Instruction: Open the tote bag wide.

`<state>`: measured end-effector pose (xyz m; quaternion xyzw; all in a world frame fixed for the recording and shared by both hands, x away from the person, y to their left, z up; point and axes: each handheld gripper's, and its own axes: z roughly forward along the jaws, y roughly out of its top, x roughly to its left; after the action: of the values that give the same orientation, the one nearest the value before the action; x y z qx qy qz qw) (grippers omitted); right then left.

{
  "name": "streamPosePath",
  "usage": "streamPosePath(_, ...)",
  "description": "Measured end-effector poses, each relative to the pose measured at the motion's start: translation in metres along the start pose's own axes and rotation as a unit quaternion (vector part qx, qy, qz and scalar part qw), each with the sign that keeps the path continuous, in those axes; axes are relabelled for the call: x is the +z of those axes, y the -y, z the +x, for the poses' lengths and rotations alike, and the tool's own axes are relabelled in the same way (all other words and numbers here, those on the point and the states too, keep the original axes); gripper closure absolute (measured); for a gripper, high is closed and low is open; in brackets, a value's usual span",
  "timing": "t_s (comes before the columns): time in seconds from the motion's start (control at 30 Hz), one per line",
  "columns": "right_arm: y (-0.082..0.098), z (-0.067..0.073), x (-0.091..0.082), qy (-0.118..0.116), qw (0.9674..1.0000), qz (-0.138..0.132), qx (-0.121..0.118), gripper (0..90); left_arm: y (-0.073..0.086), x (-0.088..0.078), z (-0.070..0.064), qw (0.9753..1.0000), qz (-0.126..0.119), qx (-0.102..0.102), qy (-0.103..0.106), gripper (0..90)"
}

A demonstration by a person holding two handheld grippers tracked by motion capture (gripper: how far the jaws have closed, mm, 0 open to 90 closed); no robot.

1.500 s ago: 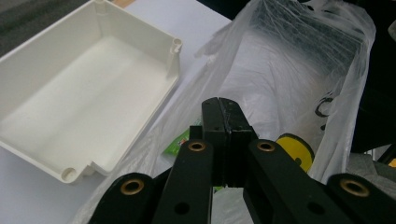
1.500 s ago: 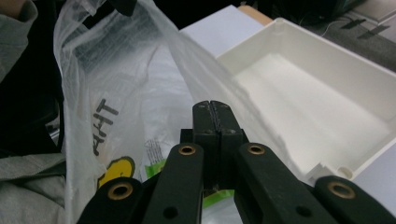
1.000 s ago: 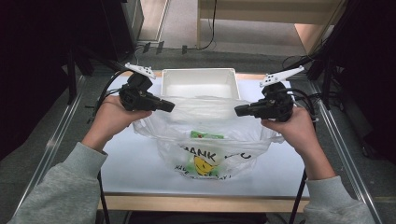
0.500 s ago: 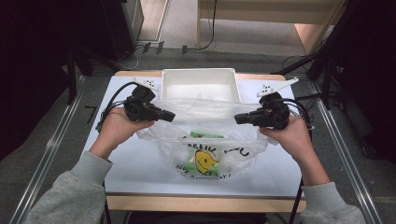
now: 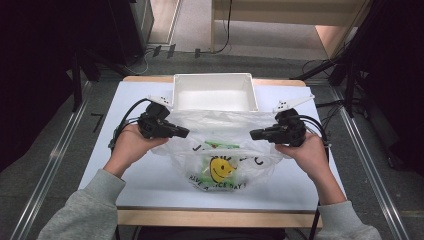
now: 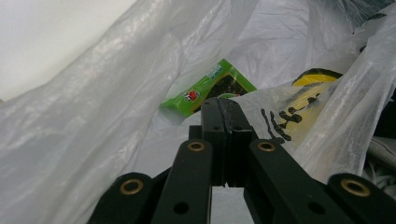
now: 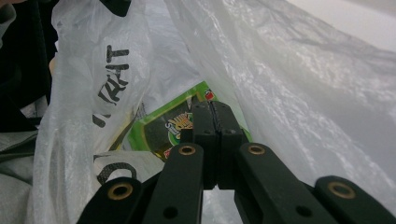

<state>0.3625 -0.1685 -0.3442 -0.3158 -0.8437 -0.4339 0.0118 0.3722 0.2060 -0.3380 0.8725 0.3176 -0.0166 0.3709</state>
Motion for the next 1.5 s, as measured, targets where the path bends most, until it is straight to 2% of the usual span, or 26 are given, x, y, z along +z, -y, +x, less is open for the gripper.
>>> streamPosePath(0.5, 0.026, -0.009, 0.02, 0.008, 0.9998, 0.01, 0.018, 90.0, 0.021, 0.025, 0.004, 0.9998, 0.008, -0.019, -0.001, 90.0)
streamPosePath(0.63, 0.037, -0.013, 0.028, 0.012, 0.9995, 0.011, 0.029, 90.0, 0.03, 0.035, 0.007, 0.9995, 0.009, -0.03, 0.005, 90.0)
streamPosePath(0.83, 0.048, -0.014, 0.038, 0.019, 0.999, 0.018, 0.035, 90.0, 0.04, 0.042, 0.009, 0.9992, 0.005, -0.038, 0.004, 90.0)
streamPosePath(1.13, 0.064, -0.017, 0.051, 0.035, 0.998, 0.02, 0.048, 90.0, 0.058, 0.053, 0.015, 0.9986, 0.015, -0.051, 0.0, 90.0)
streamPosePath(1.37, 0.073, -0.016, 0.063, 0.037, 0.997, 0.036, 0.058, 90.0, 0.072, 0.059, 0.018, 0.9979, 0.018, -0.061, -0.005, 90.0)
streamPosePath(1.5, 0.081, -0.016, 0.069, 0.043, 0.9964, 0.043, 0.06, 90.0, 0.08, 0.064, 0.017, 0.9972, 0.027, -0.069, -0.006, 90.0)
